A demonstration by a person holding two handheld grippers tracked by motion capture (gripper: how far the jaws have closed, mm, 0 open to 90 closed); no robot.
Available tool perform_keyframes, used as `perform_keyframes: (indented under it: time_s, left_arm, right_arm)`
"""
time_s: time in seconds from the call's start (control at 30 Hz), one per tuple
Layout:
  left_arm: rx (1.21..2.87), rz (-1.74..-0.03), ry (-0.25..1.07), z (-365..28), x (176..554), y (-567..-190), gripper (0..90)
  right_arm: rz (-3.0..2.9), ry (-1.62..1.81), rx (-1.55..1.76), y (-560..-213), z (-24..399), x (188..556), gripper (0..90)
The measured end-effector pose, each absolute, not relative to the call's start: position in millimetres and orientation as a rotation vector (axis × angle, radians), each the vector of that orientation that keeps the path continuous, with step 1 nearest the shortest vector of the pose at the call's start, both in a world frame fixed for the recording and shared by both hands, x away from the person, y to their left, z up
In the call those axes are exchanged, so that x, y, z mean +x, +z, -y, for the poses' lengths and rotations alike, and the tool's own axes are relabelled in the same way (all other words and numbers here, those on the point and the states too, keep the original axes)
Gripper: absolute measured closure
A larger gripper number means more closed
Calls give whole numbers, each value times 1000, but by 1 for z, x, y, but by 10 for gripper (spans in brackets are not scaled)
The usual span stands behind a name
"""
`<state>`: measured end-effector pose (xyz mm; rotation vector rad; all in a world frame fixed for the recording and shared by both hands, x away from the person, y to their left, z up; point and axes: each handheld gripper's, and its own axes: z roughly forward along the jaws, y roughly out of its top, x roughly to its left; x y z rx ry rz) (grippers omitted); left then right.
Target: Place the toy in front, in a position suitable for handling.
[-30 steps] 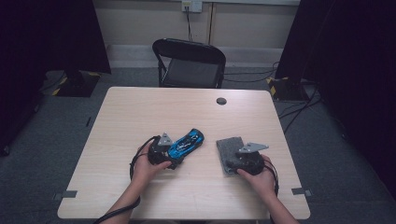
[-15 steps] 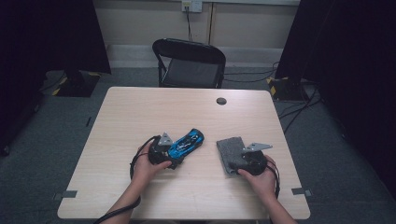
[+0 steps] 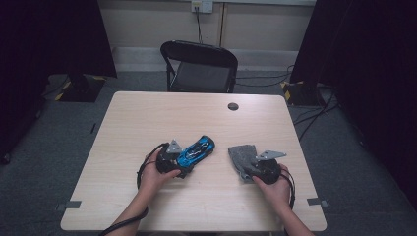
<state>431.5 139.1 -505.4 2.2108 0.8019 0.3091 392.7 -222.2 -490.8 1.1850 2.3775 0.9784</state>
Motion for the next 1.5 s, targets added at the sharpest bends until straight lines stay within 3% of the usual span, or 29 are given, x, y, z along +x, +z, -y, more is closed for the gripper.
perform_keyframes:
  time_s: [0.17,1.1,1.17,1.3,1.5]
  left_arm:
    - [2212,-801,309,-139,432,-505,104]
    - [2211,-801,308,-139,432,-505,104]
    - [2211,-801,309,-139,432,-505,104]
    - [2211,-801,309,-139,432,-505,104]
    - [2211,-801,309,-139,432,-505,104]
  right_arm:
    - [-2404,973,1196,-488,222,395,724]
    - [-2456,1043,1160,-474,225,398,767]
    - [-2446,1026,1171,-477,224,397,694]
    - [-2417,977,1183,-482,223,395,442]
    - [-2387,913,1193,-483,224,383,325]
